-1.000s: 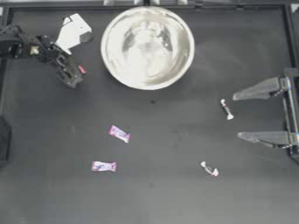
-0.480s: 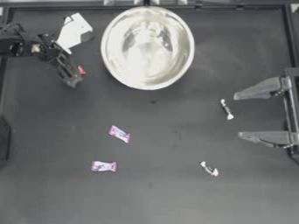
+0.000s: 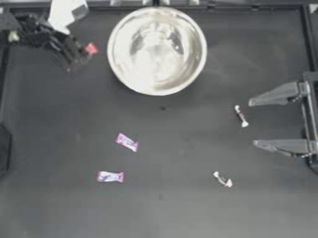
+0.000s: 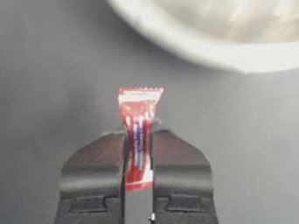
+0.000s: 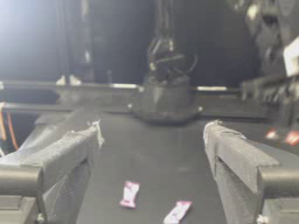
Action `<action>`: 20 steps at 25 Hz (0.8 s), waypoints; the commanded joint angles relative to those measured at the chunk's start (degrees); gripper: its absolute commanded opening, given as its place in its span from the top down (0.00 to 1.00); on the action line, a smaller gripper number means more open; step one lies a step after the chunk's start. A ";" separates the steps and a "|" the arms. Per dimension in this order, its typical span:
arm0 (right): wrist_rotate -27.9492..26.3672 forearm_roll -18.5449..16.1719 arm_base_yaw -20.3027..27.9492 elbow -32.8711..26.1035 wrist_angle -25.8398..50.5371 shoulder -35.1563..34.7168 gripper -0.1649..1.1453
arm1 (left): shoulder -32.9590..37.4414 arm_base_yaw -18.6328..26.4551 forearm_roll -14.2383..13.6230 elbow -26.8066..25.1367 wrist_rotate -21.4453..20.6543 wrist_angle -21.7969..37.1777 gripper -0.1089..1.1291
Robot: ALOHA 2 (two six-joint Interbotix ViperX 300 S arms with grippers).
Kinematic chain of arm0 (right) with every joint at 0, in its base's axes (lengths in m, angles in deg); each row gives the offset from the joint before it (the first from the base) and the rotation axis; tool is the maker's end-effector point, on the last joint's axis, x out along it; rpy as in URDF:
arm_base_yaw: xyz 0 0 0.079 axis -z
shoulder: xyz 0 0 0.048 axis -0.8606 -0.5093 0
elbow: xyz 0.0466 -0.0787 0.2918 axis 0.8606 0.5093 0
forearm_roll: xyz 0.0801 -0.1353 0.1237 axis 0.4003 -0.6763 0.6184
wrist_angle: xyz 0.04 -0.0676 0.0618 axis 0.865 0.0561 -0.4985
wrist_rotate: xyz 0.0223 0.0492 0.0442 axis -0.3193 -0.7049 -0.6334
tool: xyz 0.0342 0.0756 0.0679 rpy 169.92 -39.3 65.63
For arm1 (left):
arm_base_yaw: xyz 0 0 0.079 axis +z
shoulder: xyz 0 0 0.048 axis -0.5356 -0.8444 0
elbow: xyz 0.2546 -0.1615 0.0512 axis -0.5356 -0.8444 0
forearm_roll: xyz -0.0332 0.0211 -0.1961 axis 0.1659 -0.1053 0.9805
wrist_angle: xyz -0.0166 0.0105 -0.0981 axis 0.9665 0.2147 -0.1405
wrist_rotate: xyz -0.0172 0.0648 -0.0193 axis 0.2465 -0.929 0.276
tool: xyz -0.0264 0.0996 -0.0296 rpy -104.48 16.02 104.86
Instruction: Put candies in bowl
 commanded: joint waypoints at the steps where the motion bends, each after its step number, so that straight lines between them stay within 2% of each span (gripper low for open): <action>1: 0.00 0.18 -0.09 -0.62 -0.53 -0.18 0.12 | 1.41 -1.67 0.09 6.06 -0.26 0.00 0.64; 5: 0.00 0.35 -0.09 -0.62 -0.53 -0.18 0.12 | -3.25 -3.16 0.70 12.48 -3.34 0.26 0.64; 8: 0.09 0.79 -0.09 -0.44 -0.53 -0.18 0.12 | -8.53 -3.16 2.55 16.88 -5.19 0.53 0.64; 12: 0.09 1.14 -0.09 -0.26 -0.53 -0.18 0.12 | -15.64 -3.16 3.25 22.41 -7.73 0.44 0.64; 16: 0.09 1.14 -0.09 -0.18 -0.53 -0.18 0.12 | -22.06 -3.16 3.43 27.60 -8.96 0.70 0.64; 20: 0.18 1.14 -0.09 -0.09 -0.53 -0.18 0.12 | -25.75 -3.16 3.43 30.15 -9.58 0.79 0.64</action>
